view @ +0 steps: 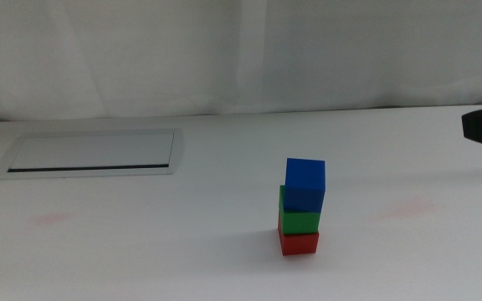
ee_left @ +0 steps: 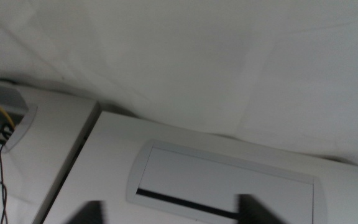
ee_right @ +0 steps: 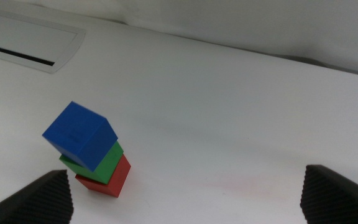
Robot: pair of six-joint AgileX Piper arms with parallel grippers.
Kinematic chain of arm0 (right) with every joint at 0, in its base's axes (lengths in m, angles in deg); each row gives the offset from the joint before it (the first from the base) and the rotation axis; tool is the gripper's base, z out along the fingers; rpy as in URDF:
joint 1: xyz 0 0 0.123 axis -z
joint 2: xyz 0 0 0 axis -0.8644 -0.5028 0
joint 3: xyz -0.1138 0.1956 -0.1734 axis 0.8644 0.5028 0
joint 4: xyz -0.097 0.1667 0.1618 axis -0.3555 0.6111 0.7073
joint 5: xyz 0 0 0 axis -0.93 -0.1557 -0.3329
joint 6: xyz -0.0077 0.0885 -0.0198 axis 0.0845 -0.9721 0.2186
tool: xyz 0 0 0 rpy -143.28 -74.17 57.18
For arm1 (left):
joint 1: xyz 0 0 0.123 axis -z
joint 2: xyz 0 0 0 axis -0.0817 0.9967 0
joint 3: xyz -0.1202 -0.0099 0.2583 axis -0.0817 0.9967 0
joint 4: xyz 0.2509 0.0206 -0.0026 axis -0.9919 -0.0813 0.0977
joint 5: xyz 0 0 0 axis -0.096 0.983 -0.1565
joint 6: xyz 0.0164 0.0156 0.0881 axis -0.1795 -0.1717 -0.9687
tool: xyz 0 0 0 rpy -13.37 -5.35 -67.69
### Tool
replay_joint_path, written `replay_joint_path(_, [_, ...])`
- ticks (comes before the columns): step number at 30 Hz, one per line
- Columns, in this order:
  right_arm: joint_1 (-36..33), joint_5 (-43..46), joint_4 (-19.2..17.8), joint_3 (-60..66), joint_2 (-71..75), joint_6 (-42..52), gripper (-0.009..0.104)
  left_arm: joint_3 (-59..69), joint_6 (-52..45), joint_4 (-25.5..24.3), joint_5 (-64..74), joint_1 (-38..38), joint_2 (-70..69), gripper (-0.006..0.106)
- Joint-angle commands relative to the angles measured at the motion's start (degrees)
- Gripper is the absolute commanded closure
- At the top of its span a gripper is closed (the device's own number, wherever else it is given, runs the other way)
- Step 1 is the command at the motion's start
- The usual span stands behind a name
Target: Stack red cubes first, then green, then blue cubes in a specific spot.
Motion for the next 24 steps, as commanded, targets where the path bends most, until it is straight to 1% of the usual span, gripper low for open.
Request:
replay_joint_path(1, [0.3, 1.31, -0.6, 0.25, 0.09, -0.28, -0.008, 5.55, -0.21, 0.91, -5.71, -0.45, -3.78, 0.061])
replay_joint_path(2, [0.3, 1.45, -0.6, 0.25, 0.09, -0.28, -0.008, 7.99, 0.1, 0.91, -7.62, -0.45, -5.32, 0.073])
replay_joint_path(3, [0.3, 1.55, -0.65, 0.25, 0.09, -0.28, -0.008, 11.27, 0.71, 0.91, -10.01, -0.45, -7.35, 0.09])
replay_joint_path(4, [0.3, 1.78, -0.65, 0.25, 0.09, -0.28, -0.008, 14.08, 1.09, 0.79, -12.34, -0.45, -9.43, 0.103])
replay_joint_path(8, [0.3, 2.34, -0.65, 0.25, 0.09, 0.07, -0.008, 29.42, 2.99, -1.7, -22.35, -0.45, -18.3, 0.102])
replay_joint_path(10, [0.3, 4.92, -0.86, 0.25, 0.09, 0.49, -0.008, 37.96, 5.28, -3.46, -27.41, -0.45, -22.81, 0.102])
replay_joint_path(12, [0.3, 9.15, -2.03, 0.25, 0.09, 0.12, -0.008, 45.98, 6.48, -3.78, -31.33, -0.45, -26.49, 0.102])
replay_joint_path(13, [0.3, 10.91, -3.41, 0.25, 0.09, -0.17, -0.008, 49.74, 6.45, -3.78, -33.21, -0.45, -28.41, 0.102])
replay_joint_path(16, [0.35, 13.13, -10.97, 0.25, 0.09, -4.86, -0.008, 59.19, 6.45, -3.63, -38.67, -0.45, -33.44, 0.102])
replay_joint_path(17, [0.35, 12.47, -18.67, 0.25, 0.09, -10.14, -0.008, 63.95, 6.45, -3.63, -40.78, -0.45, -35.96, 0.102])
replay_joint_path(20, [0.35, 10.18, -29.82, 0.25, 0.23, -19.49, -0.007, 68.93, 7.8, -3.53, -41.81, -0.45, -39.19, 0.102])
replay_joint_path(23, [0.35, 7.21, -38.25, 0.25, 1.84, -25.68, -0.005, 69.94, 9.45, -3.53, -43.11, -0.45, -41.84, 0.102])
replay_joint_path(24, [0.35, 6.5, -39.02, 0.25, 2.52, -26.68, -0.004, 69.94, 9.45, -3.69, -43.09, -0.45, -42.46, 0.102])
